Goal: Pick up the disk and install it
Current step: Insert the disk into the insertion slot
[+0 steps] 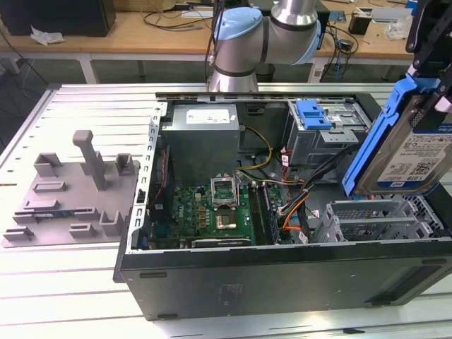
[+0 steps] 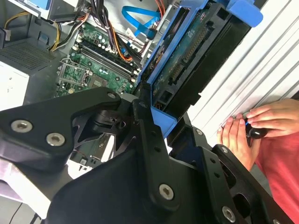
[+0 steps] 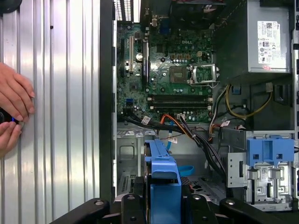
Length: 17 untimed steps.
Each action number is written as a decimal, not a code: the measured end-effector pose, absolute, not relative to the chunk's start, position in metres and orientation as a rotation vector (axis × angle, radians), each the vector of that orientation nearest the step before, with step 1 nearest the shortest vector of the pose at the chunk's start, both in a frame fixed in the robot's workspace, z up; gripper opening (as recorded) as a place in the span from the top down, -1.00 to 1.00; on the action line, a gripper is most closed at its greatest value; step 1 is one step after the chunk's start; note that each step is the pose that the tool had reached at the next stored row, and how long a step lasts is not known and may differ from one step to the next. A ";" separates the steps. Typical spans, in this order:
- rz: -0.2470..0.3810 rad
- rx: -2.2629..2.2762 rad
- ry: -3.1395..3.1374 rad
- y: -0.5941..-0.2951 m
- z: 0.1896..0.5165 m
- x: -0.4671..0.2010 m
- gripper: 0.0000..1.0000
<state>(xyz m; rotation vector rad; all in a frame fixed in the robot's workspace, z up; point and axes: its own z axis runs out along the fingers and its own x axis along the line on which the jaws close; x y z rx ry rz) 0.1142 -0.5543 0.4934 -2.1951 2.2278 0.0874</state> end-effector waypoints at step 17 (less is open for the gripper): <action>0.087 -2.195 2.228 -0.548 0.492 0.114 0.26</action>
